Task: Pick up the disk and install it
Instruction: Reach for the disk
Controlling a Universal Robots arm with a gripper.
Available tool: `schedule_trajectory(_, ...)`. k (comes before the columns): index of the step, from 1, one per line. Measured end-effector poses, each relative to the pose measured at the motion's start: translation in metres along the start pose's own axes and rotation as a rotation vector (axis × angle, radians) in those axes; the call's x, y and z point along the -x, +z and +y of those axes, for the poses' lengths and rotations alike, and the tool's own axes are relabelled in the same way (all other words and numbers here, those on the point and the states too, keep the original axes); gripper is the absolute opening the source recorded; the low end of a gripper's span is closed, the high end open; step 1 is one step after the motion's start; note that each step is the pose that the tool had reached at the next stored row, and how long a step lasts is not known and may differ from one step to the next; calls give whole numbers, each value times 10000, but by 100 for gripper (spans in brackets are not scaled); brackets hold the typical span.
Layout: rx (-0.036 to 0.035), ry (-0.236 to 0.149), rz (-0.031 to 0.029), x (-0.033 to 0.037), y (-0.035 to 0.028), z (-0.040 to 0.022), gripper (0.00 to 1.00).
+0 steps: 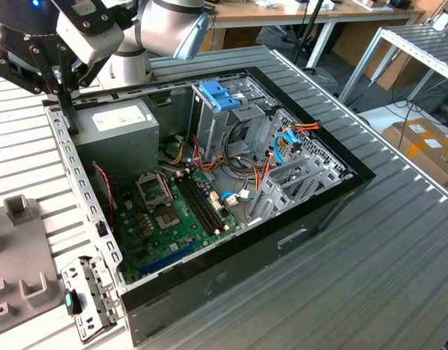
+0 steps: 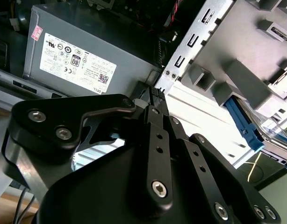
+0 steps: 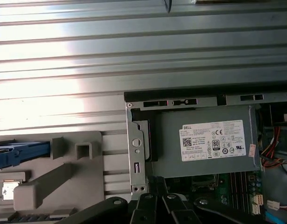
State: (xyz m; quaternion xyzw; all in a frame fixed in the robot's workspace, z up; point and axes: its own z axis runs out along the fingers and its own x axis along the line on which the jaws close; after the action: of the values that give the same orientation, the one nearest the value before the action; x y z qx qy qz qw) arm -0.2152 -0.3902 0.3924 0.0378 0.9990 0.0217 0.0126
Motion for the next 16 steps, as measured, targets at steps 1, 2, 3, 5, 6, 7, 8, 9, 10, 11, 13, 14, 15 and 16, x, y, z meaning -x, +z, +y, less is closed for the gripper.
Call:
schedule_trajectory(1, -1, 2, 15, 0, 1, 0, 11)
schedule_trajectory(2, -2, 3, 47, 0, 1, 0, 11)
schedule_trajectory(3, -6, 4, 81, 0, 1, 0, 11)
schedule_trajectory(5, -14, 8, 182, 1, 1, 0, 11)
schedule_trajectory(6, -21, 12, 266, 1, 0, 0, 11)
schedule_trajectory(7, -31, 17, 386, 1, 1, 0, 11)
schedule_trajectory(8, -31, 19, 401, 0, 2, 0, 11)
schedule_trajectory(9, -31, 19, 402, 0, 2, 0, 11)
schedule_trajectory(10, -31, 18, 403, 1, 2, 0, 11)
schedule_trajectory(11, -32, 18, 404, 1, 2, 0, 11)
schedule_trajectory(13, -31, 18, 403, 1, 2, 0, 11)
schedule_trajectory(14, -31, 19, 403, 0, 2, 2, 11)
schedule_trajectory(15, -31, 21, 403, -2, 2, 7, 11)
schedule_trajectory(16, -31, 26, 403, -8, 3, 17, 11)
